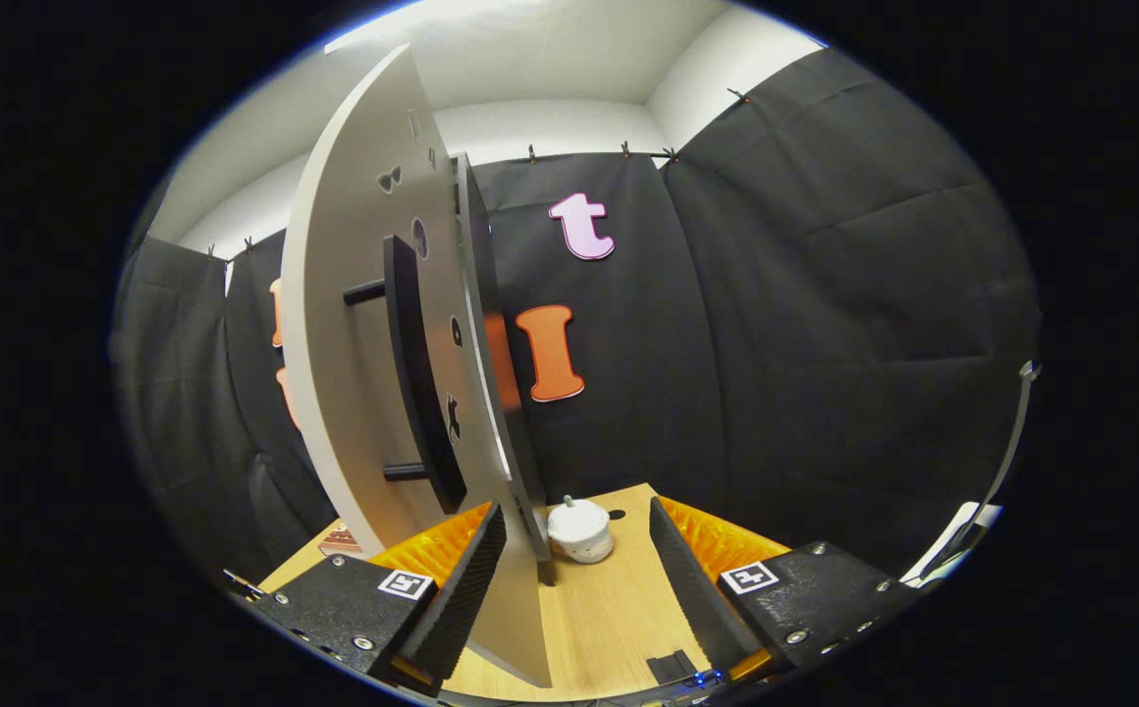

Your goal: Open the cabinet door with the right hand, grasp the bottle in the cabinet with the left hand and place it on the coaster, then close the cabinet door with the right hand.

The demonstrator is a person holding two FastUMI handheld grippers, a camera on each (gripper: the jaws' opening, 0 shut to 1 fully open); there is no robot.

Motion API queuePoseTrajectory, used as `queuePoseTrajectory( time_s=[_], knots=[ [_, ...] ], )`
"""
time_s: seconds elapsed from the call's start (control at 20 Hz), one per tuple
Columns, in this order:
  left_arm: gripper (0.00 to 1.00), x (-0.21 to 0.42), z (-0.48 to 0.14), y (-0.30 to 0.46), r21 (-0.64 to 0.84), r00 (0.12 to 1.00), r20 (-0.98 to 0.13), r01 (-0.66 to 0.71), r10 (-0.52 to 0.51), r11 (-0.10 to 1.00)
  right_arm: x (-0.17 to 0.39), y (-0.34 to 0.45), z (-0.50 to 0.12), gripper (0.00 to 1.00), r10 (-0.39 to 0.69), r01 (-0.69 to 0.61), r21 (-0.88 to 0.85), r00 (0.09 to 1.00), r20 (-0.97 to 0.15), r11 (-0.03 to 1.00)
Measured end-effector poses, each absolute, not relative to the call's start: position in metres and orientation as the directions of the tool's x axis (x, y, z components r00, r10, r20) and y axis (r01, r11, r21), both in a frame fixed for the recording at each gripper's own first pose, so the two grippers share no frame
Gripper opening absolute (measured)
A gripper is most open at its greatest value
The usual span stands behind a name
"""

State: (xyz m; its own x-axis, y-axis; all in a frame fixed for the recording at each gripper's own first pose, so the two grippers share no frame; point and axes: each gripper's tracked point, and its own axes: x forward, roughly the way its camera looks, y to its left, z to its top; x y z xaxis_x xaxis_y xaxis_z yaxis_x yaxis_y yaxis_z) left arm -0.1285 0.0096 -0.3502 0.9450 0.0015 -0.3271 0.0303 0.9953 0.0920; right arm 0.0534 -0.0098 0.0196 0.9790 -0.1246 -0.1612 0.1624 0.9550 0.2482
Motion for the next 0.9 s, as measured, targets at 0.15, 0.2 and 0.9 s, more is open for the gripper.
queuePoseTrajectory(
  time_s=[0.15, 0.2, 0.9],
  knots=[
    [0.94, -0.131, -0.339, 0.010, 0.099, 0.930, -0.367, 0.043, -0.004, 0.994, 0.048, -0.019, 0.031, 0.91, -0.146, 0.179, 0.268, 0.979, -0.139, 0.947],
    [0.92, -0.133, -0.335, 0.010, 0.095, 0.924, -0.382, 0.049, -0.009, 0.994, 0.046, -0.020, 0.037, 0.91, -0.152, 0.182, 0.284, 0.981, -0.125, 0.941],
    [0.92, -0.135, -0.214, 0.019, 0.136, 0.939, -0.336, -0.030, 0.075, 0.990, 0.082, -0.025, 0.066, 0.96, 0.012, -0.003, 0.359, 1.000, -0.022, 0.933]
  ],
)
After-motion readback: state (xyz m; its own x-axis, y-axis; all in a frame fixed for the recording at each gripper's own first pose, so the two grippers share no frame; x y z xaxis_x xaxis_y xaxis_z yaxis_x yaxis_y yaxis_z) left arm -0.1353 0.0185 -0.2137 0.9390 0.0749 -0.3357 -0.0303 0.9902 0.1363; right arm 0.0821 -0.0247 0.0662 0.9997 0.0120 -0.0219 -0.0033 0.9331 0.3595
